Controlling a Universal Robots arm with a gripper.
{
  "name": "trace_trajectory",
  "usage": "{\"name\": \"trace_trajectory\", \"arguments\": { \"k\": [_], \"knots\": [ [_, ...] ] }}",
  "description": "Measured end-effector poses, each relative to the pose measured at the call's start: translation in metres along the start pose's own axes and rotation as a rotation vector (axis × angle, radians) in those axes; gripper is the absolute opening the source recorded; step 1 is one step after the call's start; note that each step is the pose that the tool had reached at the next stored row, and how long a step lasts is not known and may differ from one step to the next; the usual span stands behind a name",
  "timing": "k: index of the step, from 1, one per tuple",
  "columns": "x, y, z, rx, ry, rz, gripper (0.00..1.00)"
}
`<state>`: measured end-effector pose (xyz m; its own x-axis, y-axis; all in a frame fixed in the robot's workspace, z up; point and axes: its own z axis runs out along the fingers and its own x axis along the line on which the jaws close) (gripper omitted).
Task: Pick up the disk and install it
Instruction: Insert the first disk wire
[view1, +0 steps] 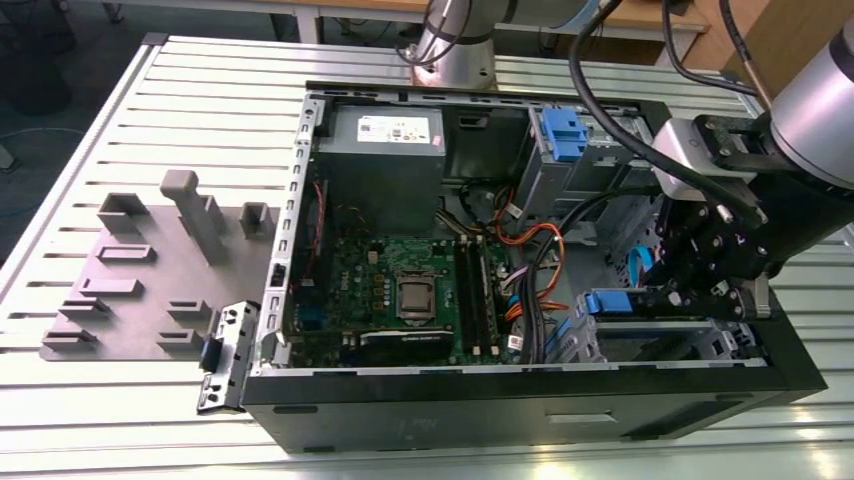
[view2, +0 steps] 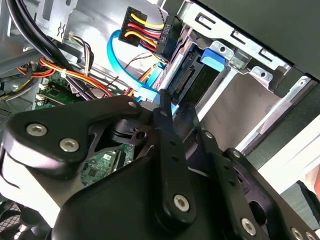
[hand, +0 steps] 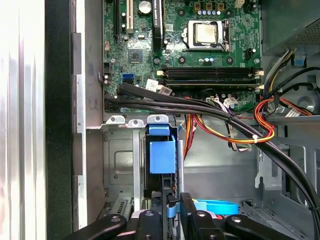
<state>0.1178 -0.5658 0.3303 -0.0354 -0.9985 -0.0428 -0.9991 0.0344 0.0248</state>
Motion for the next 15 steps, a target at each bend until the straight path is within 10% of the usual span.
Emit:
{"name": "trace_trajectory", "arguments": {
  "k": [7, 15],
  "knots": [
    [-0.0007, 0.0004, -0.0157, -0.0001, 0.0000, 0.000, 0.29],
    [-0.0009, -0.0052, -0.0156, -0.0001, -0.0025, 0.000, 0.29]
  ]
}}
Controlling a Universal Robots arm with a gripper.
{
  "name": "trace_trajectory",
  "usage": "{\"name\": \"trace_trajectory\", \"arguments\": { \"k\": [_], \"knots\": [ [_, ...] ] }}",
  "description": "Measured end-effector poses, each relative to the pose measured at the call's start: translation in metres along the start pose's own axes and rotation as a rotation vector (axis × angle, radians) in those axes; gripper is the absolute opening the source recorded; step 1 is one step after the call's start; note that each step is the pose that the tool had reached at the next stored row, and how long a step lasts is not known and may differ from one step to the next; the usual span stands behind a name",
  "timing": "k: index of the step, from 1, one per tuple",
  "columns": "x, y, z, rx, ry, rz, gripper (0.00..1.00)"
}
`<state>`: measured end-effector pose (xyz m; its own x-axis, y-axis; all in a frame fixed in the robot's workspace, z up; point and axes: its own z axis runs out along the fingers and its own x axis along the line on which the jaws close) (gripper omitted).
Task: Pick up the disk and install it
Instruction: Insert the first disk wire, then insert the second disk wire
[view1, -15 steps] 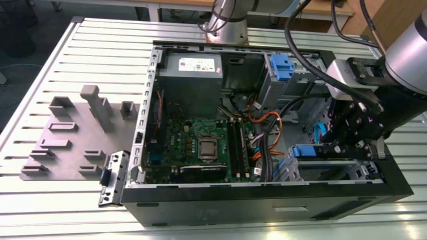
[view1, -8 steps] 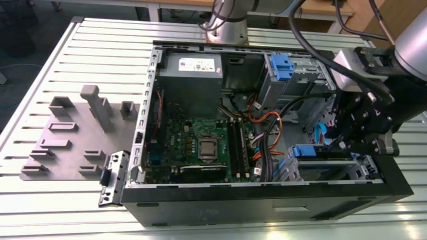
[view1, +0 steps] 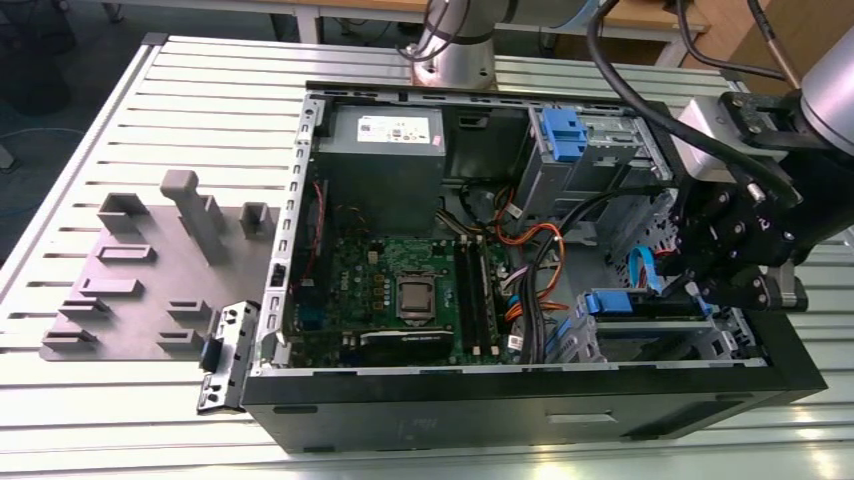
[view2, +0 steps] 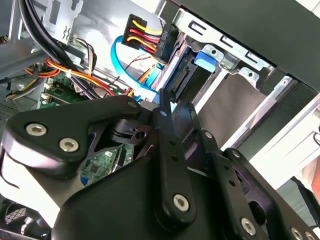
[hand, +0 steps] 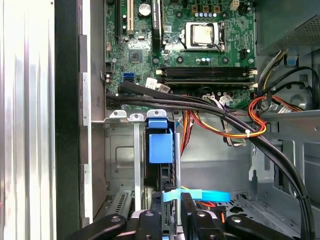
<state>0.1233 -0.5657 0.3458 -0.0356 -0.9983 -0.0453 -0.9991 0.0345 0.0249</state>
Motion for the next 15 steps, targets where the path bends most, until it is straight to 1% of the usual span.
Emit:
{"name": "trace_trajectory", "arguments": {
  "k": [3, 13, 15],
  "knots": [
    [0.0000, -0.0018, -0.0001, 0.0000, 0.0001, 0.000, 0.29],
    [-0.0002, -0.0027, 0.0000, 0.0000, -0.0002, 0.000, 0.29],
    [-0.0017, -0.0027, 0.0000, 0.0000, -0.0002, 0.000, 0.29]
  ]
}}
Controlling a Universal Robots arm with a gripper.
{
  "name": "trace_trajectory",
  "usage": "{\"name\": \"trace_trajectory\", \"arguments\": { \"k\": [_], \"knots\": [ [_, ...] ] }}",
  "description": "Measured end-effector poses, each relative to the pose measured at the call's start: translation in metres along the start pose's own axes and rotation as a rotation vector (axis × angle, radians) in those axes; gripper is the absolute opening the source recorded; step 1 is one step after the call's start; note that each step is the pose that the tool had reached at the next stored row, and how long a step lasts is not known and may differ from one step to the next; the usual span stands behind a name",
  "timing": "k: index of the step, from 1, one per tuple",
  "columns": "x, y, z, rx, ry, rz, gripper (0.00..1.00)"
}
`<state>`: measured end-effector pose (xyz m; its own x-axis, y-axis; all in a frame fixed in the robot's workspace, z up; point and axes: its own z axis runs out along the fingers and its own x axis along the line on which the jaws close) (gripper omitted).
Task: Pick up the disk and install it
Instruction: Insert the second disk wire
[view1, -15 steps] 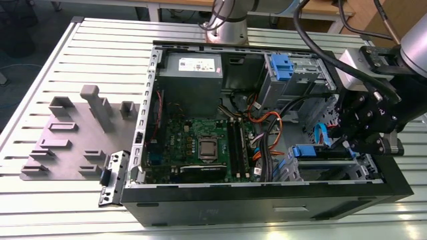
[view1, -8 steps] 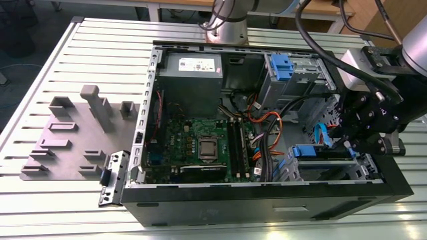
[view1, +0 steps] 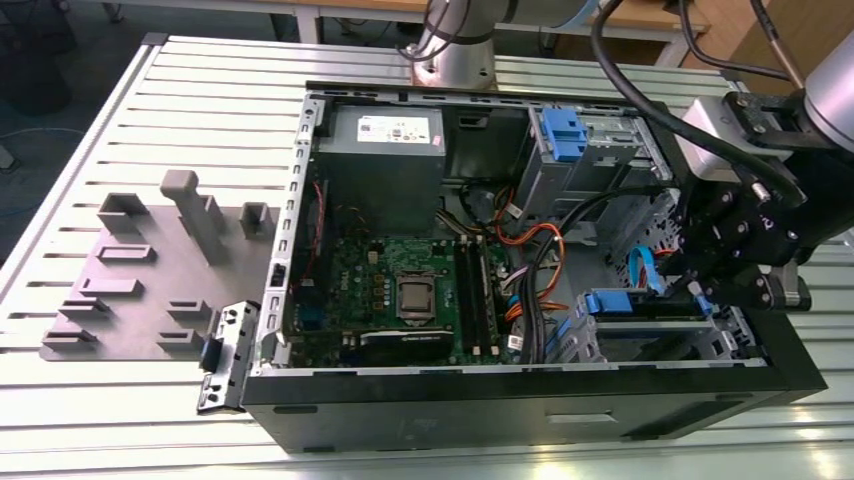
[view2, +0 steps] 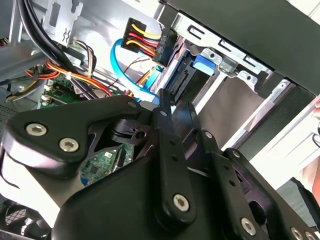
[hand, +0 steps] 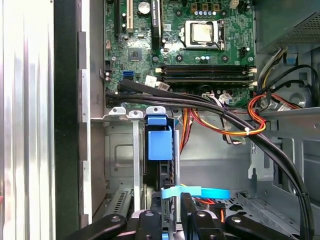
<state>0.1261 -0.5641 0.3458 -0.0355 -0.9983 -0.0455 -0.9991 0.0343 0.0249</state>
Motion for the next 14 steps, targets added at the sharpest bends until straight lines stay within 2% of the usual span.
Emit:
{"name": "trace_trajectory", "arguments": {
  "k": [4, 10, 14],
  "knots": [
    [-0.0055, 0.0002, -0.0002, 0.0000, -0.0001, 0.000, 0.29],
    [-0.0099, 0.0005, -0.0088, 0.0000, -0.0006, 0.000, 0.29],
    [-0.0152, 0.0008, -0.0092, -0.0001, -0.0024, 0.000, 0.29]
  ]
}}
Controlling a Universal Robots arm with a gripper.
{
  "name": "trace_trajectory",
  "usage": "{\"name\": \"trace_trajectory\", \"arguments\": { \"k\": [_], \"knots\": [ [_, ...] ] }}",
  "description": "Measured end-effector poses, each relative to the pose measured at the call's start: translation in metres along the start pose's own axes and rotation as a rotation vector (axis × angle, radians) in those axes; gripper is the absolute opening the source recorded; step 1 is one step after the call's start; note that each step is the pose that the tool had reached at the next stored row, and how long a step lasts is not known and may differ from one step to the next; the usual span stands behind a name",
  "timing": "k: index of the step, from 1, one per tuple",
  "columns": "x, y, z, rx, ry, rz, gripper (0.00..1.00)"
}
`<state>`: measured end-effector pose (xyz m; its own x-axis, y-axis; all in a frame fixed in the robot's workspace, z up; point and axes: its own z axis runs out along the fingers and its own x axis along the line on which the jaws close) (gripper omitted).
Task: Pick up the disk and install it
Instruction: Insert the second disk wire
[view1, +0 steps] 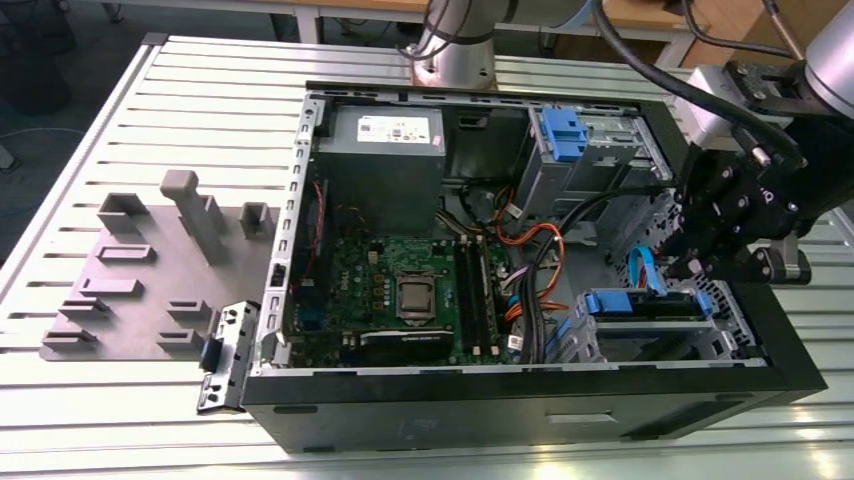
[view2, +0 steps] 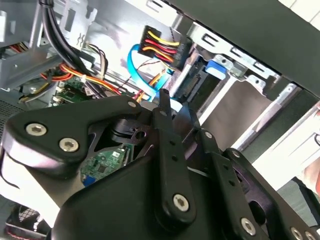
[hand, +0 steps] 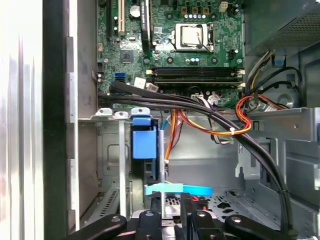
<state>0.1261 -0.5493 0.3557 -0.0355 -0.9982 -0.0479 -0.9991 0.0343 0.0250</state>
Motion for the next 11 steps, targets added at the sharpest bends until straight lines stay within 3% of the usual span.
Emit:
{"name": "trace_trajectory", "arguments": {
  "k": [4, 11],
  "knots": [
    [-0.0101, -0.0005, 0.0016, 0.0000, -0.0001, 0.000, 0.29],
    [-0.0123, -0.0197, 0.0032, -0.0002, -0.0002, 0.000, 0.29]
  ]
}}
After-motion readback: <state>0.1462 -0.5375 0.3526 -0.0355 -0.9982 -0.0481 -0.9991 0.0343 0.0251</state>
